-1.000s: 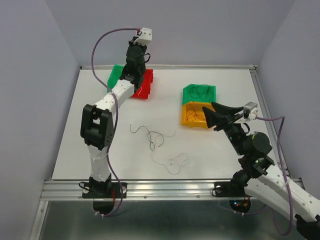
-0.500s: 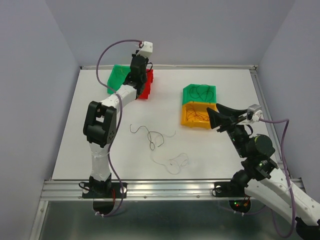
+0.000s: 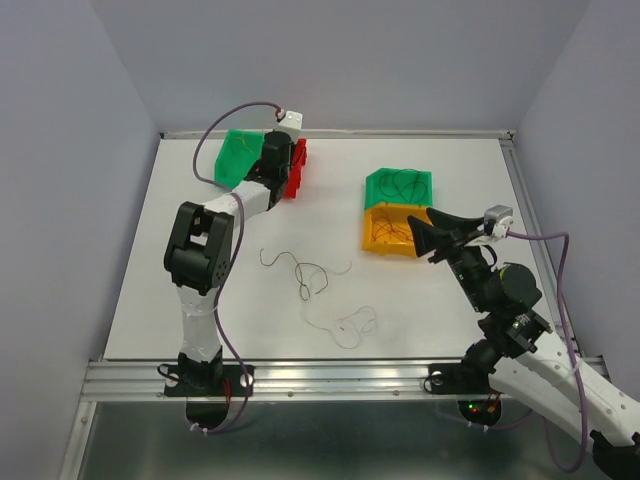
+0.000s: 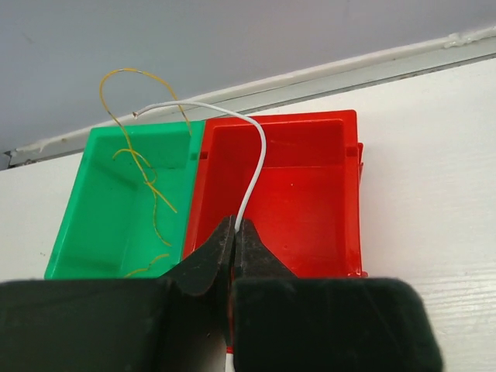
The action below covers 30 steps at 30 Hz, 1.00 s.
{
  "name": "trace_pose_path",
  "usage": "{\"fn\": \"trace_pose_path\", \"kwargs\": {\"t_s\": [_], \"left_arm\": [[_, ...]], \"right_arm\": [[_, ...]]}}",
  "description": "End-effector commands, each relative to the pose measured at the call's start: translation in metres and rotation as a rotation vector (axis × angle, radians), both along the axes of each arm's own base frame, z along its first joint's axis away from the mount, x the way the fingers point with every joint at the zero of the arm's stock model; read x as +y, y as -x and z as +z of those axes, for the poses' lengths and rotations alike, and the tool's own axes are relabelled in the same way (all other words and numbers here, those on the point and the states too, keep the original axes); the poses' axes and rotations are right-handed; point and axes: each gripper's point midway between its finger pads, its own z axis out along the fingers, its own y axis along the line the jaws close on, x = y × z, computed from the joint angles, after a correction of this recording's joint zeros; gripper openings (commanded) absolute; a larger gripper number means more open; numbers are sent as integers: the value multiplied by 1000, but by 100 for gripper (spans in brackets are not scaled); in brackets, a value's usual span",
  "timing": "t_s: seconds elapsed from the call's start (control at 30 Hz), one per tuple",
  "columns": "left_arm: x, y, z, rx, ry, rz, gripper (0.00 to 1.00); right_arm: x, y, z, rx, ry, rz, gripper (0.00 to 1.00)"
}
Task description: Untangle the cables
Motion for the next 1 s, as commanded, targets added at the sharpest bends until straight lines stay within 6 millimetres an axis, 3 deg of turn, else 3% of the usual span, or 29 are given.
{"fn": "trace_pose_path", "kwargs": {"t_s": [0.0,0.2,0.23,0.43,0.63,0.7,0.77,0.87,0.97], "left_arm": [[-3,-3,41,-66,60,-13,8],[2,-24,53,-87,54,13,8],[9,-31,67,-117,62,35,8],[31,-52,93,-231,113,91,8],[25,-56,48,-157,65,69,12],[24,-54,42,-142,64,63,12],[24,-50,37,-116,57,58,21],[22,-45,41,-101,55,36,38],[22,-39,57,-123,65,27,38]], "right_arm": [[1,1,6,-19,-7,6,56],[1,0,5,-17,-5,6,56],[1,1,5,-18,-6,6,56],[-1,2,6,-24,-11,1,56],[0,2,7,-25,-15,5,56],[1,1,6,-23,-13,9,56],[3,-1,5,-19,-11,7,56],[5,-3,4,-15,-6,9,56],[6,-3,6,-17,-7,17,56]]}}
